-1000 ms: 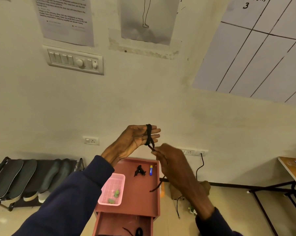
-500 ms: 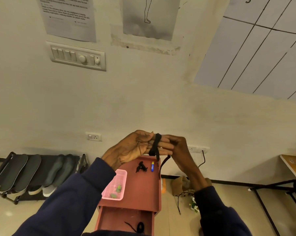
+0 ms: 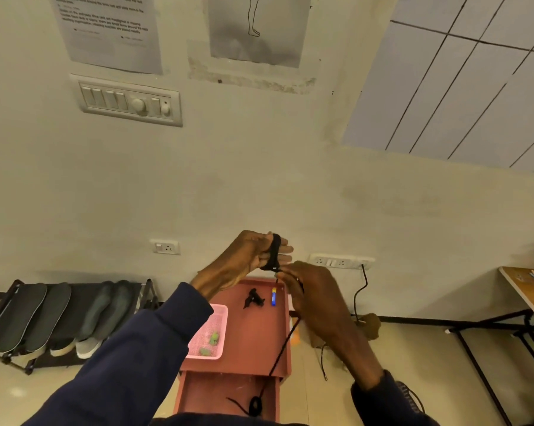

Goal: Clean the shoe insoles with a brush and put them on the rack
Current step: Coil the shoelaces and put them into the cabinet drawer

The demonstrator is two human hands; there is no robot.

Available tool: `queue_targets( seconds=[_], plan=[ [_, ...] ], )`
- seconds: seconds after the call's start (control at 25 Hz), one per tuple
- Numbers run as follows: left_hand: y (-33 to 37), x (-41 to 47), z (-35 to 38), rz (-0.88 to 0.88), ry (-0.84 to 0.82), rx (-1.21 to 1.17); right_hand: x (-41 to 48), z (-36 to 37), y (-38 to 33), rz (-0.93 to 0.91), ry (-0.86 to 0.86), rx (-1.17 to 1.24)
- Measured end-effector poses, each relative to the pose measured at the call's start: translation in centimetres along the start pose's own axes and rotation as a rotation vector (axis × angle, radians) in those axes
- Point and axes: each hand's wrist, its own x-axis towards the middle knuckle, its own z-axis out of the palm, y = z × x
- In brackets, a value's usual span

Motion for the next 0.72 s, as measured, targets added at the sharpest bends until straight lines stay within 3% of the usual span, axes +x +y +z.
queue_targets(
  seconds=[0.12, 0.2, 0.48, 0.6, 0.72],
  plan=[
    [0.6, -1.4, 1.0, -0.031, -0.067, 0.078, 2.8, -2.7, 0.9, -0.197, 0.137, -0.292],
    [0.8, -1.8, 1.5, -0.026, -0.140, 0.088, 4.7, -3.7, 2.0, -0.223, 0.157, -0.295],
    [-0.1, -2.4, 2.8, 0.063, -0.145, -0.171, 4.0, -0.7, 3.6, 0.223, -0.068, 0.566],
    [0.1, -2.1, 2.6, 0.098, -0.099, -0.290, 0.8, 1.5, 1.7, 0.374, -0.021, 0.644],
    [0.4, -1.5, 2.0, 0.170, -0.070, -0.364, -1.7, 2.6, -0.2, 0.350, -0.081, 0.706]
  ],
)
